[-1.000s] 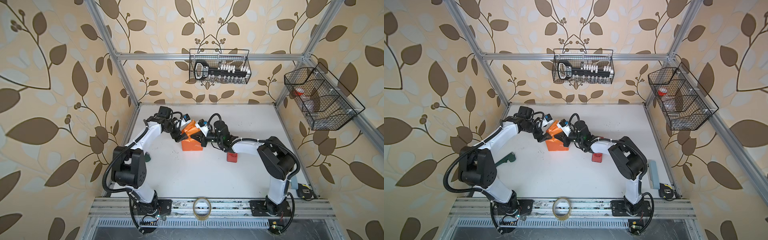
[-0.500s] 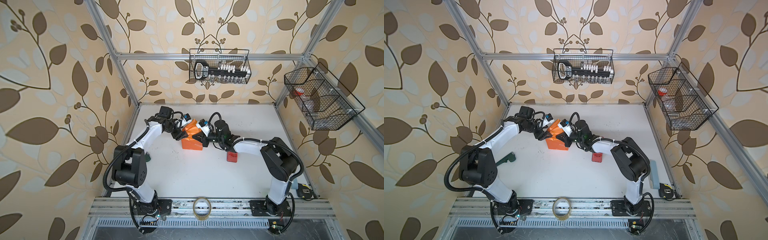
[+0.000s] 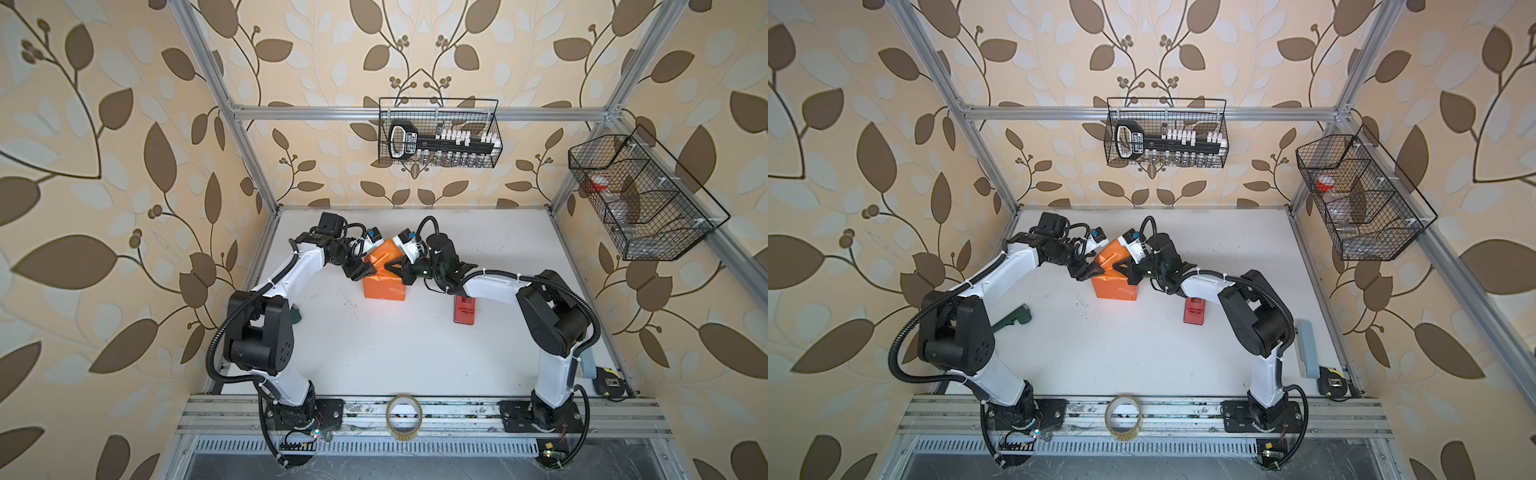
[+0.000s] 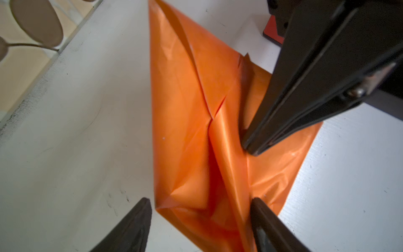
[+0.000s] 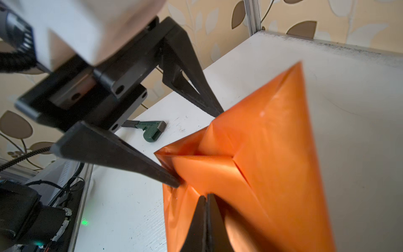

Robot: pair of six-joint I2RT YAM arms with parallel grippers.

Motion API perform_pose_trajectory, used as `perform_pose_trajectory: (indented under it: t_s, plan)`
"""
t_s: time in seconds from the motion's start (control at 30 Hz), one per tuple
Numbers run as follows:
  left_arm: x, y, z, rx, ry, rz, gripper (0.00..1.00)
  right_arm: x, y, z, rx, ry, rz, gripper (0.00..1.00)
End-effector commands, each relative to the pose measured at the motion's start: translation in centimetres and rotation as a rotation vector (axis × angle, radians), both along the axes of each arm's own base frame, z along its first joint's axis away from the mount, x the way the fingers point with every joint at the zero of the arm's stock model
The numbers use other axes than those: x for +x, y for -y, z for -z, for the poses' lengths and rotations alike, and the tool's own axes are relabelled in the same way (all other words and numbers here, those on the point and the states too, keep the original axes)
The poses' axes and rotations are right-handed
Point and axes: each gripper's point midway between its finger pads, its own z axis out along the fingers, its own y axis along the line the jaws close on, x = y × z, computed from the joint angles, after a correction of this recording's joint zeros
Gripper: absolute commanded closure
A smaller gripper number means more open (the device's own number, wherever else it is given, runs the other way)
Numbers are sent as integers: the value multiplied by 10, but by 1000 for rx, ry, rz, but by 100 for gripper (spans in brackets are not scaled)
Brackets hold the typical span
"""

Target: Wrap the gift box in paper

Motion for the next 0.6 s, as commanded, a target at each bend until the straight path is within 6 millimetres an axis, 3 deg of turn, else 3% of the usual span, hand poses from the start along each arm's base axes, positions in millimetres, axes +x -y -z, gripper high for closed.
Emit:
perform_pose_trajectory:
  t_s: [0.0,0.17,0.23,0.4,0.57]
  plan:
    - [-10,5,3,11,-44,51,22,-4,11,45,-53,-105,27,98]
    - [0,19,-27,-55,7,113,4,-10,10,51,-56,-111,15,98]
    - [7,24,-33,-79,7,128,1,-11,9,52,-56,-115,12,98]
    - [19,33,-29,-106,-58,177,1,-14,8,51,-59,-107,0,98]
    - [19,39,-15,-118,-93,240,2,-16,6,51,-61,-106,-11,98]
